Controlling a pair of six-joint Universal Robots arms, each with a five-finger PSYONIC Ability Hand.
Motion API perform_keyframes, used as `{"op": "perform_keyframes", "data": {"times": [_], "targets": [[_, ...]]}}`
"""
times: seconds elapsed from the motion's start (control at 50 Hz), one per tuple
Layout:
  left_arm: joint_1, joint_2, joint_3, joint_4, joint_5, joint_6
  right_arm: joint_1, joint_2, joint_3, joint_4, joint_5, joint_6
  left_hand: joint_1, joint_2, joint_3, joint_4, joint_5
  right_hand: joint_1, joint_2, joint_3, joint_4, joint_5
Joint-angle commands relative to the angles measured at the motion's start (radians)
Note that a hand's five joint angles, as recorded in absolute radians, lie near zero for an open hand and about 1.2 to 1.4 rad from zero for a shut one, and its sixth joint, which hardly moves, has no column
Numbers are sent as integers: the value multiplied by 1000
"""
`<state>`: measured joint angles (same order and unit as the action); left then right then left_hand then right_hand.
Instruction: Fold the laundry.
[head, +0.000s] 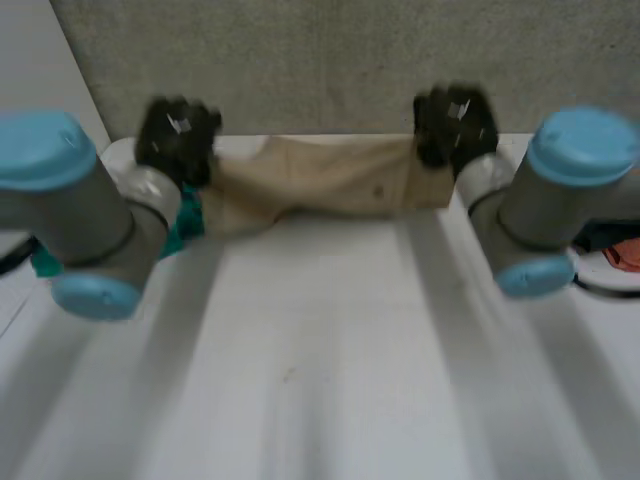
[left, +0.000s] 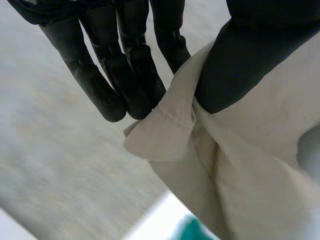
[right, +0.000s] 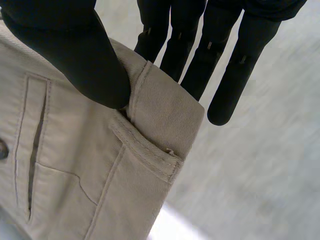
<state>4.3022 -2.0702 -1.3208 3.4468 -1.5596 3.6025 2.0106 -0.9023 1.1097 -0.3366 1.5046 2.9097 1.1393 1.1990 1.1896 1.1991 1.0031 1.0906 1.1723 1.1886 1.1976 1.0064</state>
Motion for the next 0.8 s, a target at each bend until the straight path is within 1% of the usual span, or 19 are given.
{"op": "perform_keyframes", "data": {"times": [0.02,0.08,0.1,0.16,0.18,0.26,0.3,0.32,0.34,0.38,0.4,0.44,0.5,0.58,0.62,0.7,0.8], "targets": [[-10,-10,-141,-35,18,91,0,-9,191,40,-24,-124,257,197,207,197,219,306,224,208,199,215],[-16,47,-196,-98,10,143,2,-52,222,94,-21,-173,257,197,207,197,219,306,224,208,199,215],[-24,85,-225,-141,4,175,3,-87,246,153,-14,-216,257,197,207,197,219,306,224,208,199,215],[-42,145,-277,-239,-17,225,0,-148,281,264,2,-280,257,197,207,197,219,306,224,208,199,215],[-54,177,-306,-300,-32,243,-1,-180,307,346,6,-321,257,197,207,197,219,306,224,208,199,215],[-82,222,-353,-435,-60,263,-7,-233,378,529,3,-421,257,197,207,197,219,306,224,208,199,215],[-87,225,-354,-480,-63,257,-7,-241,398,538,-6,-440,12,-48,-38,-48,-26,306,224,208,199,215],[-88,223,-354,-495,-60,252,-4,-241,409,521,-12,-440,-190,-250,-240,-250,-228,306,224,208,199,215],[-91,225,-347,-515,-54,239,-1,-241,432,477,-24,-429,-645,-705,-696,-705,-684,306,224,208,199,215],[-91,225,-333,-520,-54,222,3,-241,455,423,-33,-416,-910,-970,-960,-970,-948,306,224,208,199,215],[-88,225,-313,-515,-54,203,8,-239,476,372,-35,-402,-949,-1009,-999,-1009,-987,306,224,208,199,215],[-84,226,-290,-505,-57,182,11,-239,492,328,-32,-389,-949,-1009,-1000,-1009,-988,306,224,208,199,215],[-55,222,-236,-480,-60,110,17,-245,521,263,-14,-365,-943,-1003,-994,-1003,-982,306,224,208,199,215],[-33,185,-187,-477,-54,38,8,-253,530,245,5,-345,-914,-974,-964,-974,-953,306,224,208,199,215],[-24,144,-163,-491,-53,3,4,-251,530,237,9,-334,-832,-892,-883,-892,-871,306,224,208,199,215],[-27,95,-150,-547,-37,-34,-1,-244,530,225,11,-313,-735,-795,-786,-795,-774,306,224,208,199,215],[-38,68,-176,-581,-8,-47,-12,-224,521,211,16,-274,-632,-692,-683,-692,-671,306,224,208,199,215]]}}
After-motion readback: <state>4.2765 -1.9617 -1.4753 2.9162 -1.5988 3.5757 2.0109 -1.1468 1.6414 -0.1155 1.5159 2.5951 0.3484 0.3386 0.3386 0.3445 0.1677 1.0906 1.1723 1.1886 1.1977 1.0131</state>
